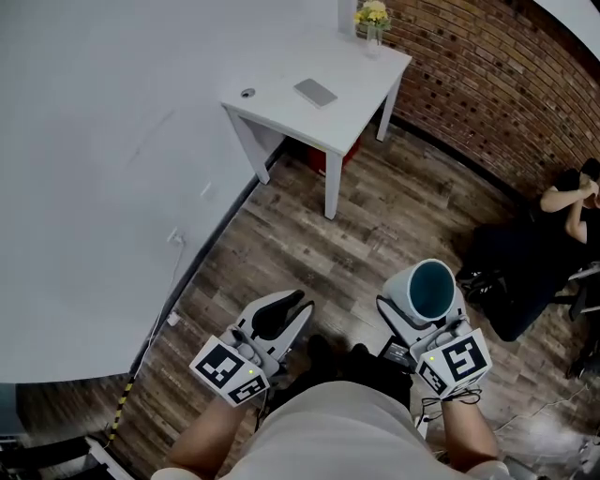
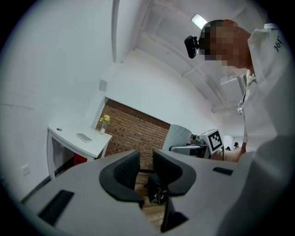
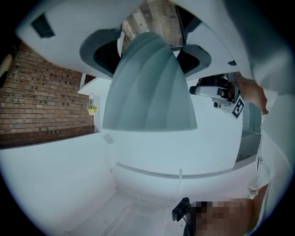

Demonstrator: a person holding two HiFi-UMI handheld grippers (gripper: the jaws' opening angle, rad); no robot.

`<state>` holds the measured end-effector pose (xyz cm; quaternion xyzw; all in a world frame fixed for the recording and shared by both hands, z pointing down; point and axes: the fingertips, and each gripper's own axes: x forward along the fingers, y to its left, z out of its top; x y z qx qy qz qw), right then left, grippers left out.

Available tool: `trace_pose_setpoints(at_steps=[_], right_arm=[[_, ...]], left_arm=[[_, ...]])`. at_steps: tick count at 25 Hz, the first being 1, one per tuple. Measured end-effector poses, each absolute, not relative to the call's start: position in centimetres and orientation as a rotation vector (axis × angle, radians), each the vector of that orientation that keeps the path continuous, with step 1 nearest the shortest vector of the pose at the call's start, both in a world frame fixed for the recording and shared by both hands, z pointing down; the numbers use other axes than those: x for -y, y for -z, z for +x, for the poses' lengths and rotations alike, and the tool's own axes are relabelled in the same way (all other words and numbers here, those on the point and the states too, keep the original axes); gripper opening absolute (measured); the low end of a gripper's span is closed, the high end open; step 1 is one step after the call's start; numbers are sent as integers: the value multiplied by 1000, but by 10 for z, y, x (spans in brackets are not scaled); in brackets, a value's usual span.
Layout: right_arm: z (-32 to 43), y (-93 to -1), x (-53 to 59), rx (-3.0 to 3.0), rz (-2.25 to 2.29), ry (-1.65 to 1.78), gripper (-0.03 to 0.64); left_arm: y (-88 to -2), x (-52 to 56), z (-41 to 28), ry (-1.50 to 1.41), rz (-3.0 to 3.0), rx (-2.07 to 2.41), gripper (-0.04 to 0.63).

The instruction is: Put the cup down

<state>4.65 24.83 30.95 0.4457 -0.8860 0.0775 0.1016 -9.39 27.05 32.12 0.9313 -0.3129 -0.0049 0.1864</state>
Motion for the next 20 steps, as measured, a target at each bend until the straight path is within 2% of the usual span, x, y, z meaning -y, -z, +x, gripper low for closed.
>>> trace_pose_setpoints(at_steps=[11, 20], right_arm=[[53, -319, -162, 2657, 1248, -228, 360], [84, -323, -69, 2693, 1147, -234, 360]], left_arm=[[-334, -196, -85, -33, 2596, 933, 78], [-340, -108, -50, -23, 2552, 1014, 78]])
